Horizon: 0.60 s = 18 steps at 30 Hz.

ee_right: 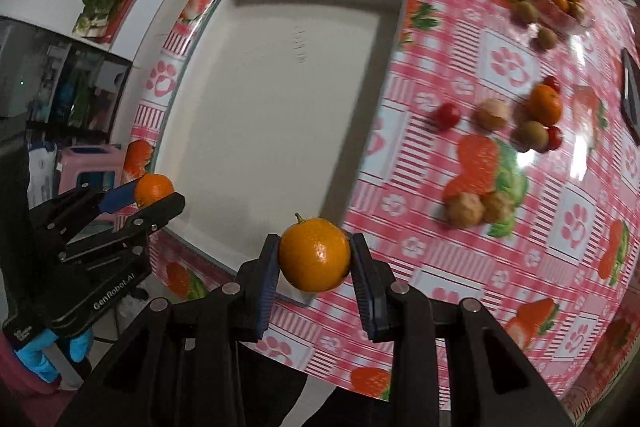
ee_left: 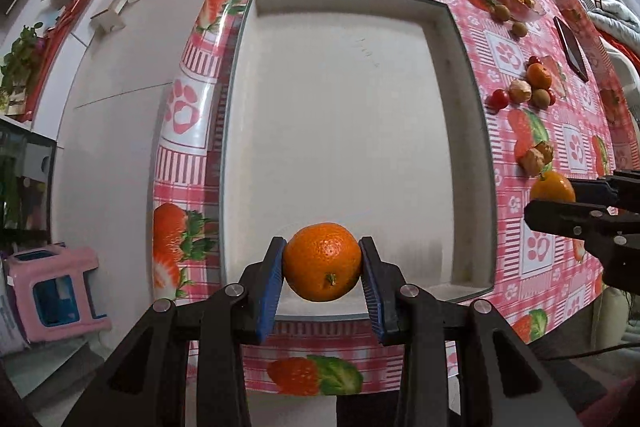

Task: Organize fruits
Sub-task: 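Carry both held oranges over the white tray, then open the right tool to drop its orange while the left tool releases its orange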

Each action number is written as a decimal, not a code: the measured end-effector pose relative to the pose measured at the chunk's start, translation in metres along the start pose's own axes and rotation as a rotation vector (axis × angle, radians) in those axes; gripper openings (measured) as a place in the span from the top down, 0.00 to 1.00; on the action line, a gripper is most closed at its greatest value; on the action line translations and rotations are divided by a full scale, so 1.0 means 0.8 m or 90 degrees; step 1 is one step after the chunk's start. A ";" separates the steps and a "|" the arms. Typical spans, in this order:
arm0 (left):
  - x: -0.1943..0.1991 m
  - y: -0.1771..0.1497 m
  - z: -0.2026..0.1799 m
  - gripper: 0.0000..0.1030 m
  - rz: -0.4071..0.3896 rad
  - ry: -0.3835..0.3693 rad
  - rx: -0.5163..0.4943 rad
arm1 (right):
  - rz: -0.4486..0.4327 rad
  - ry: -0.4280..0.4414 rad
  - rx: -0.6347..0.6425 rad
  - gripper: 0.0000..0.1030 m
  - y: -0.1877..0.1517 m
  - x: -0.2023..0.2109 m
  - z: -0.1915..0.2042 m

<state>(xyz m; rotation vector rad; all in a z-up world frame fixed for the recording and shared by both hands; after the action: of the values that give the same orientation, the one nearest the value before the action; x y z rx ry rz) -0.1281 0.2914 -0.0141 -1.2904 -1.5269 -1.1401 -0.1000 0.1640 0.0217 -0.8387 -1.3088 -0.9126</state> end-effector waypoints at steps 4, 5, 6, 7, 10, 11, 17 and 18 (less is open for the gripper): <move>-0.006 0.000 0.007 0.63 0.006 -0.002 0.003 | 0.010 -0.002 0.012 0.64 0.004 -0.010 0.015; -0.008 0.002 0.008 0.63 0.007 -0.003 0.004 | 0.013 -0.002 0.013 0.64 0.003 -0.012 0.018; -0.010 0.003 0.009 0.63 0.007 -0.005 0.004 | 0.016 -0.002 0.014 0.64 0.004 -0.015 0.021; -0.012 0.004 0.008 0.63 0.008 -0.007 0.003 | 0.019 -0.002 0.015 0.64 0.005 -0.018 0.024; -0.018 0.005 0.007 0.63 0.016 -0.006 -0.009 | 0.030 0.000 0.016 0.64 0.007 -0.028 0.032; -0.020 0.005 0.007 0.63 0.018 -0.005 -0.010 | 0.033 0.000 0.015 0.64 0.007 -0.031 0.034; -0.034 0.002 0.012 0.63 0.039 -0.003 -0.007 | 0.057 0.005 0.009 0.64 0.006 -0.052 0.043; -0.036 0.001 0.013 0.63 0.042 -0.001 -0.008 | 0.061 0.006 0.007 0.63 0.006 -0.056 0.045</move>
<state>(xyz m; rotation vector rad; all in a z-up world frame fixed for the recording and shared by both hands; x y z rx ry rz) -0.1236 0.2943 -0.0439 -1.3404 -1.4704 -1.1077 -0.1120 0.2020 -0.0200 -0.8792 -1.2545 -0.8321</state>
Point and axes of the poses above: each gripper's, at about its wrist camera, not at the fingertips, and x roughly against the way its jaws point, z to its left, y to its top, the point moved 10 cm from there along -x, roughly the way its jaws point, and after that the axes turned 13 degrees about -y, right-handed, at the moved point
